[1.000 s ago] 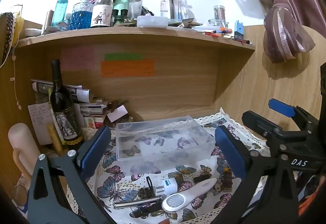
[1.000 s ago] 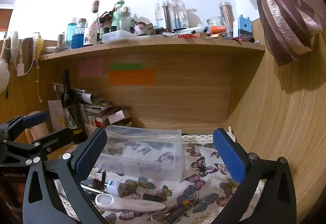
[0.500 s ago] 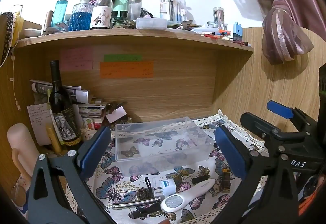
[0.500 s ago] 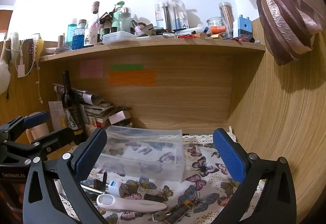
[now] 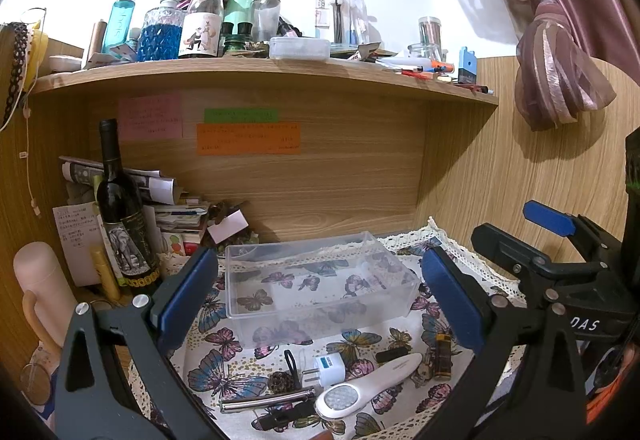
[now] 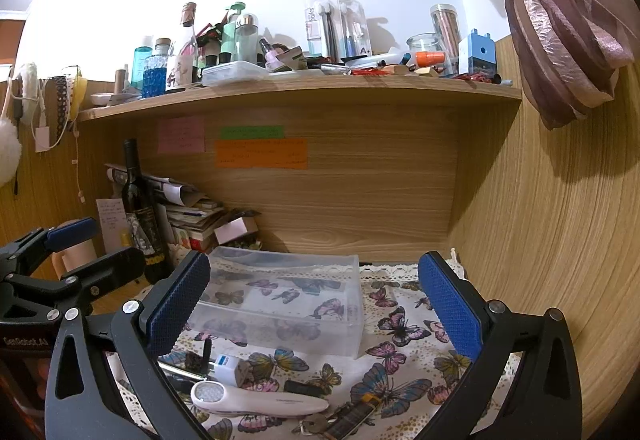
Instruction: Organize rigid objects
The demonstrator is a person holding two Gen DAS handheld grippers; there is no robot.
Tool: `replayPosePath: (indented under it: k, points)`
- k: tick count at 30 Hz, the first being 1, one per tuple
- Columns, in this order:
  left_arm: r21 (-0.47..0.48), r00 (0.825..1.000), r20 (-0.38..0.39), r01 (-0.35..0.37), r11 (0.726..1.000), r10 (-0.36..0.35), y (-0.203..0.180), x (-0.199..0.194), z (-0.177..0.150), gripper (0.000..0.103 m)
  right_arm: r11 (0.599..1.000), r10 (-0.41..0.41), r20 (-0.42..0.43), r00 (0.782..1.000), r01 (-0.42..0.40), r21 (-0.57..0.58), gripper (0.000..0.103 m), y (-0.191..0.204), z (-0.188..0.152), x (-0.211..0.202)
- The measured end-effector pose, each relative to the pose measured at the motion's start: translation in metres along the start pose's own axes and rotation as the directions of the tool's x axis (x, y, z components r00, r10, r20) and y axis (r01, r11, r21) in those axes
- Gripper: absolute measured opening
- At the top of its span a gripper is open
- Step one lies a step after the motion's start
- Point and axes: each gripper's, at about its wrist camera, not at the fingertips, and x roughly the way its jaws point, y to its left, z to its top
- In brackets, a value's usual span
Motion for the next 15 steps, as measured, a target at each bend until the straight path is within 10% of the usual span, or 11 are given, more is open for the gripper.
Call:
replayPosePath:
  k: [15]
  points:
    - [-0.003, 1.0, 0.0, 0.001, 1.0, -0.001, 0.0, -0.0001, 0.0005, 0.103, 1.0, 0.0, 0.0, 1.0, 0.0, 0.001, 0.103, -0.0001, 0.0001, -0.0006]
